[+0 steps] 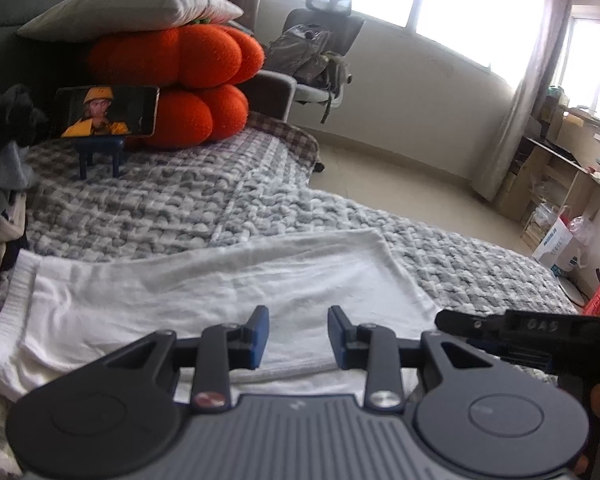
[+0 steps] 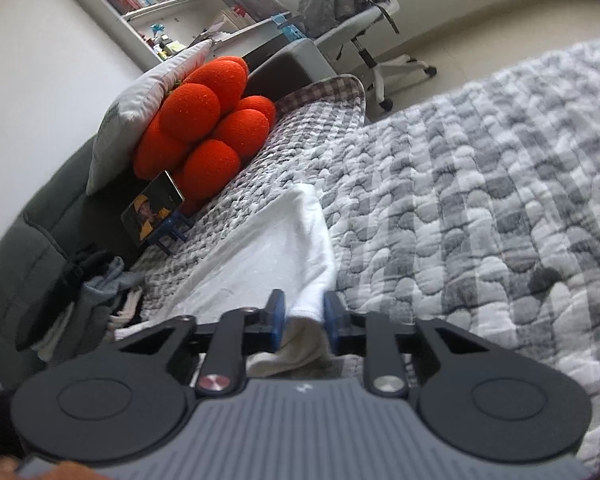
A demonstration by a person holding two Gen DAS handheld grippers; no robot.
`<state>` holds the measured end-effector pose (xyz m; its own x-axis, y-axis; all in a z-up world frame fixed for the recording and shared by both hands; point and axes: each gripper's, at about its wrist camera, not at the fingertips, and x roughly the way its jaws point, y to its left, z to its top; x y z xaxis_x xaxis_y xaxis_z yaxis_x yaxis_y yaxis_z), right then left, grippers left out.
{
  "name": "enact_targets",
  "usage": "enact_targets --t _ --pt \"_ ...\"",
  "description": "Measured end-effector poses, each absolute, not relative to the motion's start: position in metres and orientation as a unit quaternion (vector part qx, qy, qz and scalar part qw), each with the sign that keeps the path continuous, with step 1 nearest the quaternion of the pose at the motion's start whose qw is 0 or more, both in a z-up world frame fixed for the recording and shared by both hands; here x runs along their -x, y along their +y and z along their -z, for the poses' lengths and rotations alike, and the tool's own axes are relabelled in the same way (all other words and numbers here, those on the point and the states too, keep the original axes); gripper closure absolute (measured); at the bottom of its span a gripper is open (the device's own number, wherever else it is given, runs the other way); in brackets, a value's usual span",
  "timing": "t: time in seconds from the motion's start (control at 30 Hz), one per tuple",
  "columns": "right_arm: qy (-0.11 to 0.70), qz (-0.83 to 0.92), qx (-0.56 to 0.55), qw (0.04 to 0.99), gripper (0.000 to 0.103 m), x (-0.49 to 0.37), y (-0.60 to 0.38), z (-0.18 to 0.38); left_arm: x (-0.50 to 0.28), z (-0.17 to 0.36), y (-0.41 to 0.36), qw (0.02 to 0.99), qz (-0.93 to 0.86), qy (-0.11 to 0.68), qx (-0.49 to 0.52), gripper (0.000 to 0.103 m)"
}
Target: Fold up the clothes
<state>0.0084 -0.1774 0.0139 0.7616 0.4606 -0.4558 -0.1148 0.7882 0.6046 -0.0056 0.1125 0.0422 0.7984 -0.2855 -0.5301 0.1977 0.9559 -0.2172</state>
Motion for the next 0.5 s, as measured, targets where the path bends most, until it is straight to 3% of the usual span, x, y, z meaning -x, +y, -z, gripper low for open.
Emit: enact_targets --t 0.1,0.5 --pt "0.299 -0.155 -0.284 0.898 0.088 -0.007 -0.178 -0.014 0.006 -0.043 0.115 0.945 0.129 0.289 0.082 0.070" --pt "0.224 -0.166 -0.161 0.947 0.089 0.005 -0.132 -0.041 0.015 -0.046 0.200 0.943 0.071 0.290 0.148 0.067"
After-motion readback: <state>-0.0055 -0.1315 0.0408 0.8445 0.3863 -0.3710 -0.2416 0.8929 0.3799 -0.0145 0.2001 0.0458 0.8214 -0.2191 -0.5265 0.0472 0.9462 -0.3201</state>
